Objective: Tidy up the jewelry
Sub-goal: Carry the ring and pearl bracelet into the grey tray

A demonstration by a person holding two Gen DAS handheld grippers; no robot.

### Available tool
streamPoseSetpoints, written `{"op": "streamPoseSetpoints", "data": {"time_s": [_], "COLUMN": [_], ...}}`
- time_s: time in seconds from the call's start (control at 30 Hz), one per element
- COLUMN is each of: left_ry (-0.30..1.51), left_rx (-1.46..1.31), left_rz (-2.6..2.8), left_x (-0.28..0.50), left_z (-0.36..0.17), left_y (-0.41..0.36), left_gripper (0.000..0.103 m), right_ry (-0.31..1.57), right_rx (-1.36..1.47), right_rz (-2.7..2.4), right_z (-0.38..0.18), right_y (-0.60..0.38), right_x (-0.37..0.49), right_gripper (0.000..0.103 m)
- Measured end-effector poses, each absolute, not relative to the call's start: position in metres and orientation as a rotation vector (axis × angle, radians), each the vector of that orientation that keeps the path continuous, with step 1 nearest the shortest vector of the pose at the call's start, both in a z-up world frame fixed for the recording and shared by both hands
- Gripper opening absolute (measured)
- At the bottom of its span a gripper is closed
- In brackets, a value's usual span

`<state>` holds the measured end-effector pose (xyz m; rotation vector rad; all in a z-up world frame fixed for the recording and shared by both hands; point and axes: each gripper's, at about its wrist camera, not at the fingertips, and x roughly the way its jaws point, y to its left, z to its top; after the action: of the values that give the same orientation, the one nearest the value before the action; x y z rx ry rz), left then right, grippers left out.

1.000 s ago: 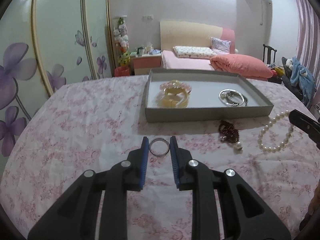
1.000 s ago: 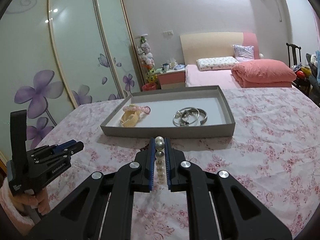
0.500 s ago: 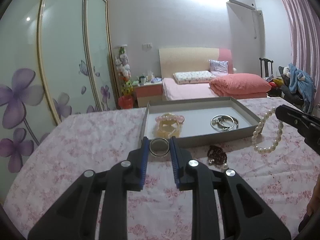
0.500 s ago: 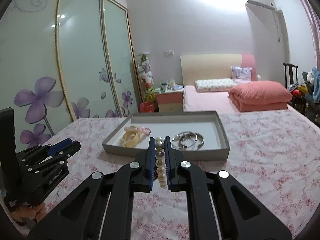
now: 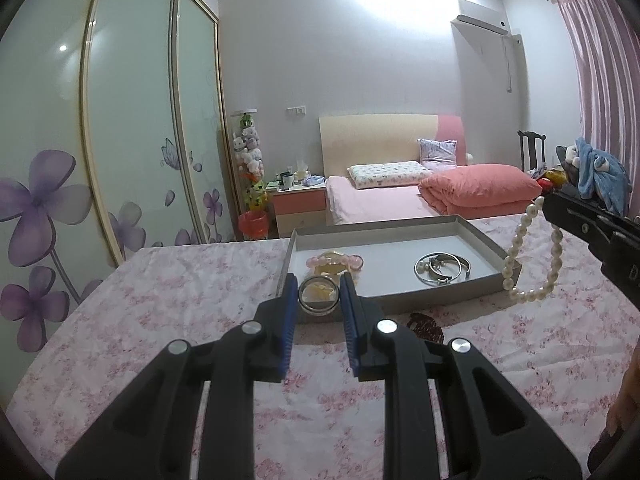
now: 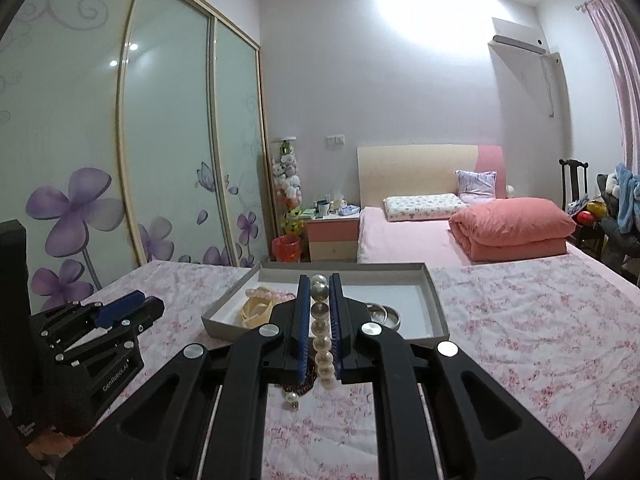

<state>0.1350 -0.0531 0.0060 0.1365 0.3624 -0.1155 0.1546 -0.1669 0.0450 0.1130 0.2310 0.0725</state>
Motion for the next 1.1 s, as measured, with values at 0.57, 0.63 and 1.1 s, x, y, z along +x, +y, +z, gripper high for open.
{"op": "streamPoseSetpoints", "data": {"time_s": [0.57, 0.63, 1.1], "left_ry": [0.334, 0.346, 0.417], "left_rx": [0.090, 0.086, 0.101], "left_rz": [-0.083, -0.087, -0.096], "left_x": [0.203, 0.217, 0.294], "left_z": [0.025, 0.024, -0.003], "left_y": [-0.061, -0.064, -0.088], "left_gripper": [0.022, 0.022, 0.022], "right_ry": [0.136, 0.158, 0.281], "right_rx": [0.098, 0.111, 0.133], "right_rz": [0.012, 0.010, -0.019], "right_z": [0.064, 0.060, 0.024], "right_y": [-0.175, -0.179, -0.182], "right_x": [0.213, 0.230, 0.309], "right_gripper": [0.010, 0.010, 0.010]}}
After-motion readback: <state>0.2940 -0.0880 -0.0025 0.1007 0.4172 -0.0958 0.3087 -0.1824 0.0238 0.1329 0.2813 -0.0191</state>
